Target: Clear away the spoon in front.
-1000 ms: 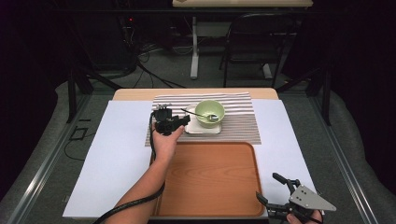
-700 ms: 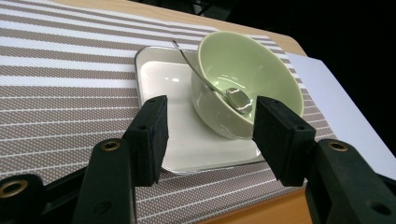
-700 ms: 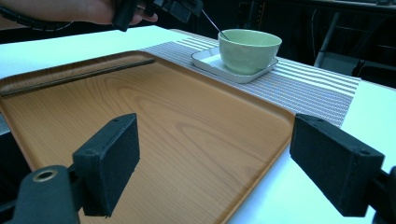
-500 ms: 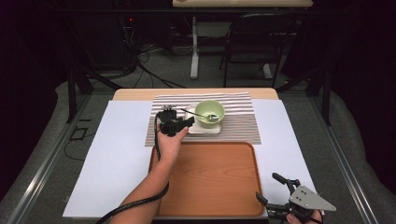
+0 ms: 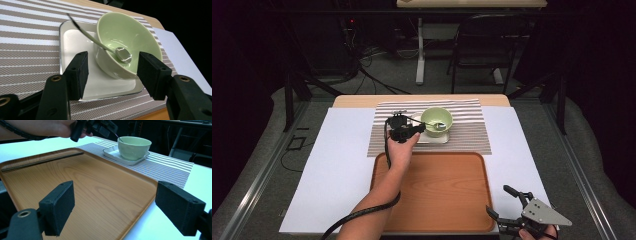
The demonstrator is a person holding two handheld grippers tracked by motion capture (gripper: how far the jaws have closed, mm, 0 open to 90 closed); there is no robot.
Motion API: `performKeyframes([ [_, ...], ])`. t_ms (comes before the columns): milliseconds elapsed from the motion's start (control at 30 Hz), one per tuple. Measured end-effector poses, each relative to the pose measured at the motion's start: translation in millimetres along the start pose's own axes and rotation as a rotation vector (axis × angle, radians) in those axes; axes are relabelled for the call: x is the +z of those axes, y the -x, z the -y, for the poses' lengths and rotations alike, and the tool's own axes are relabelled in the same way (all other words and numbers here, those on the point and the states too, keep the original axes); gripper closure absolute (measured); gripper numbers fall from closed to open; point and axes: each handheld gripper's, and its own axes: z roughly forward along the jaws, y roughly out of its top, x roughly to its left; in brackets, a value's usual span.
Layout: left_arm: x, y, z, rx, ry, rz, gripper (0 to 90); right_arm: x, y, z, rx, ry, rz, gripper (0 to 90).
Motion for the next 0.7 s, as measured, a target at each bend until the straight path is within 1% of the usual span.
performKeyframes([
  [67,4.9,1.9,0.0,-0.004,-0.005,-0.003,42.1,0.0,0.1,0.0,0.001,0.0,0.0,15.4],
  [133,10.4,2.9,-0.1,-0.019,-0.007,-0.003,41.6,-0.3,0.4,0.0,-0.004,0.002,0.0,15.4],
  [200,14.4,2.5,-0.2,-0.022,-0.005,-0.016,41.2,-0.3,0.3,0.1,0.006,0.002,-0.002,15.4],
  [267,18.9,1.0,-0.9,-0.022,-0.004,-0.035,41.1,-0.2,0.7,0.0,-0.002,0.003,-0.002,15.4],
  [333,22.8,-0.9,-1.6,-0.03,0.004,-0.045,40.9,-0.2,0.2,-0.1,0.001,0.003,-0.004,15.3],
  [400,27.1,-2.7,-2.1,-0.033,0.006,-0.048,41.0,-0.3,0.3,-0.2,0.001,0.002,-0.006,15.4],
  [567,36.9,-5.0,-3.2,-0.058,0.004,-0.054,41.2,0.1,0.9,-0.2,0.001,0.003,-0.009,15.4],
  [700,43.4,-3.3,-3.5,-0.046,0.011,-0.061,41.2,0.3,1.0,-0.1,0.002,0.003,-0.01,15.4],
])
